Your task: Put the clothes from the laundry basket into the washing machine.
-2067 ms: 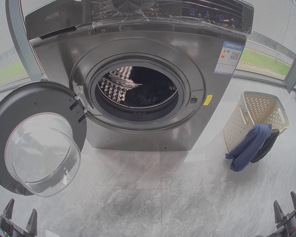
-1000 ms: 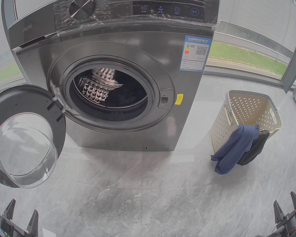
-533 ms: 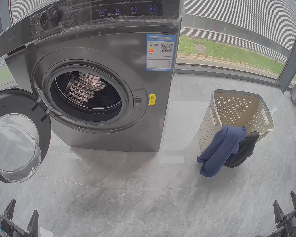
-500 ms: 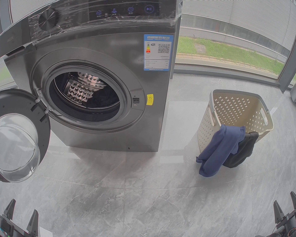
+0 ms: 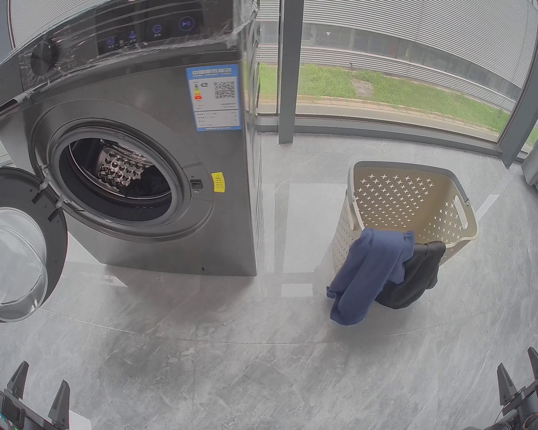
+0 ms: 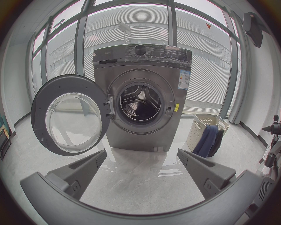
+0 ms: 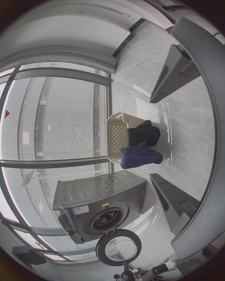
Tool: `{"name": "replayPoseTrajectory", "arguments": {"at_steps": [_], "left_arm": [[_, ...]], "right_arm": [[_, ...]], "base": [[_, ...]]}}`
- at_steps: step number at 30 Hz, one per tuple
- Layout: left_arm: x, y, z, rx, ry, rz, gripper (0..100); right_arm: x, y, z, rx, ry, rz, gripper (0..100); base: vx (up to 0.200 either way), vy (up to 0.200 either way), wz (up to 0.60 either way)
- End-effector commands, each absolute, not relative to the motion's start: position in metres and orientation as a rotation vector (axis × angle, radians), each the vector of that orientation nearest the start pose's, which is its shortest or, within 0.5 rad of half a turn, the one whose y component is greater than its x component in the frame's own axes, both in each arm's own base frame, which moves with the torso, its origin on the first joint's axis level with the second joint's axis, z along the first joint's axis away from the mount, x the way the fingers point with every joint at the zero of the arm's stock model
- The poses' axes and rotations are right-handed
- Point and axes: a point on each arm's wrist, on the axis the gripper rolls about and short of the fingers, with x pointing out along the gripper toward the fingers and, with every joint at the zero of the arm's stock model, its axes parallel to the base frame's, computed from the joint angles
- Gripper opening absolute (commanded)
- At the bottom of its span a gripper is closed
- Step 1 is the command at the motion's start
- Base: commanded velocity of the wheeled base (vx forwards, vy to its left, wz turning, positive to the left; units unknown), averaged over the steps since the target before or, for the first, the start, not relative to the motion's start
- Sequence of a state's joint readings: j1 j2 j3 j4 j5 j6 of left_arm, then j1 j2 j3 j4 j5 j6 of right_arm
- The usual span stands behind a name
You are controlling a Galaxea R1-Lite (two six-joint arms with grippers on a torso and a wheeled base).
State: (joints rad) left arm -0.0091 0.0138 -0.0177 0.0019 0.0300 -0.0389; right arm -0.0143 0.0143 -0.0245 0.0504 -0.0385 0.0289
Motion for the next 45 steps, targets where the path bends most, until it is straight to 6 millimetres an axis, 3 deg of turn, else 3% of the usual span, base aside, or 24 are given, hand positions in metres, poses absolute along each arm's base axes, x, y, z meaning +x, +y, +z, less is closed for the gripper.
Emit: {"name": "replayPoseTrajectory", "arguments": {"at_steps": [1, 17, 23, 33, 45], "left_arm": [[-0.0227, 0.0009, 0.0754, -0.04, 0.003, 0.02, 100], [-0.0227, 0.0008, 0.0755, -0.041, 0.001, 0.018, 100], [-0.0227, 0.0009, 0.0755, -0.046, 0.001, 0.02, 100], [-0.0227, 0.0008, 0.0754, -0.046, 0.003, 0.018, 100], [-0.0227, 0.0009, 0.0754, -0.046, 0.003, 0.02, 100]], "right_arm": [[-0.0244, -0.0006, 0.0772, 0.029, 0.03, -0.054, 100], [-0.0244, -0.0006, 0.0772, 0.029, 0.03, -0.054, 100], [-0.0243, -0.0005, 0.0772, 0.029, 0.031, -0.056, 100], [-0.0244, -0.0006, 0.0772, 0.029, 0.03, -0.054, 100], [-0.0244, -0.0005, 0.0772, 0.029, 0.03, -0.053, 100]], "base": [[0.0, -0.2, 0.0], [0.0, -0.2, 0.0], [0.0, 0.0, 0.0], [0.2, 0.0, 0.0], [0.0, -0.067, 0.0]]}}
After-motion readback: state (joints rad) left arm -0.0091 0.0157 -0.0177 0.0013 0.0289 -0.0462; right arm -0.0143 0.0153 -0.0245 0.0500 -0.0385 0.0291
